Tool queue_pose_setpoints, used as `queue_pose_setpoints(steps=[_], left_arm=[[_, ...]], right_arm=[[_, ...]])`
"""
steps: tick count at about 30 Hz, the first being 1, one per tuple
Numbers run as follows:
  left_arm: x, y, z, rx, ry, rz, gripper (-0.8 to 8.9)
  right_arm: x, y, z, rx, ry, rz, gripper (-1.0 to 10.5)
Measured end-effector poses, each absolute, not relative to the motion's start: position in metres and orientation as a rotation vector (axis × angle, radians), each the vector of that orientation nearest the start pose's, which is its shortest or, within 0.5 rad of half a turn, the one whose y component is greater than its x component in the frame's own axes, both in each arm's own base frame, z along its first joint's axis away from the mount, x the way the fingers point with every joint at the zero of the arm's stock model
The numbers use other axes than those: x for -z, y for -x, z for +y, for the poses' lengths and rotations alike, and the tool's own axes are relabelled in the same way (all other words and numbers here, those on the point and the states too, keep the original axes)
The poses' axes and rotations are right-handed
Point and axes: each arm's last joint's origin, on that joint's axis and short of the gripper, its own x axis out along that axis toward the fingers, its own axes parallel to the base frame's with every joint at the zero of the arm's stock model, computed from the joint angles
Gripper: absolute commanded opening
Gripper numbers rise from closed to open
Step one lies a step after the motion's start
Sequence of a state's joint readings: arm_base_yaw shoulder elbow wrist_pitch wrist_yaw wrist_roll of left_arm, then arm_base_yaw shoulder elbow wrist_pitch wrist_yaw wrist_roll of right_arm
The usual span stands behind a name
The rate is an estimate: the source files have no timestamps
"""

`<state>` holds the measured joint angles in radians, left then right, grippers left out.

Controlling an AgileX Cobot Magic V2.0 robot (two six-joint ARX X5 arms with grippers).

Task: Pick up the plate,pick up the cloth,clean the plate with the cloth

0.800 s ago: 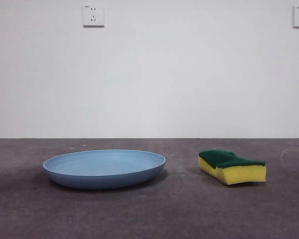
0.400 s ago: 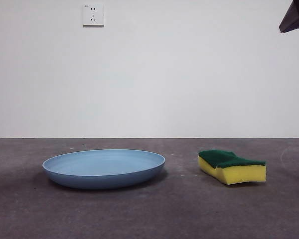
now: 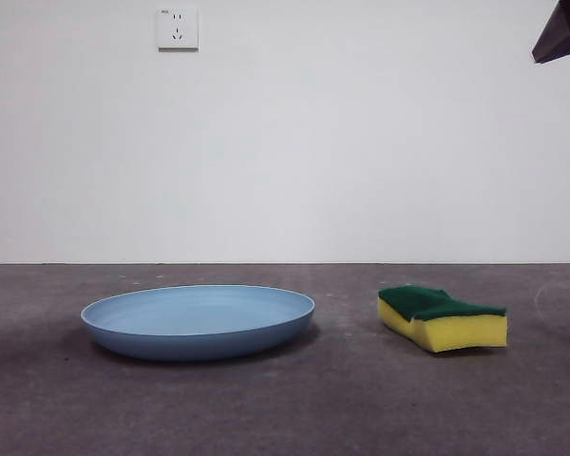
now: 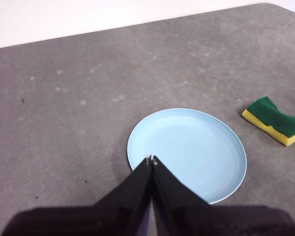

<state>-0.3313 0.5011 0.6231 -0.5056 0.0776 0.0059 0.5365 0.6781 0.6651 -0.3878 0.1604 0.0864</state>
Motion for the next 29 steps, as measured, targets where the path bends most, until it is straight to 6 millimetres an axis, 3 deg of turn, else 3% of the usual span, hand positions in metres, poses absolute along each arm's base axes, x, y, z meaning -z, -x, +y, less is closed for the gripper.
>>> queue_pose_setpoints(steps=[8,13,21,29], left_arm=[[-0.285,-0.105,-0.036,0.363,-0.081,0.362,-0.03],[-0.286,-0.103,-0.03,0.32,-0.088,0.213,-0.03],[-0.229,-0.103,-0.021,0.255,-0.077,0.048,-0.03],[-0.187,-0.1,-0.015,0.249,-0.058,0.044,-0.03]], right_arm=[[-0.288,-0.13,0.072,-0.354,0.053,0.395,0.0],[-0.288,-0.13,0.072,-0.354,0.053,0.395,0.0],[-0.288,-0.13,0.072,-0.354,0.053,0.395,0.0],[-0.288,-0.13,0.072,-0.354,0.053,0.395,0.0]])
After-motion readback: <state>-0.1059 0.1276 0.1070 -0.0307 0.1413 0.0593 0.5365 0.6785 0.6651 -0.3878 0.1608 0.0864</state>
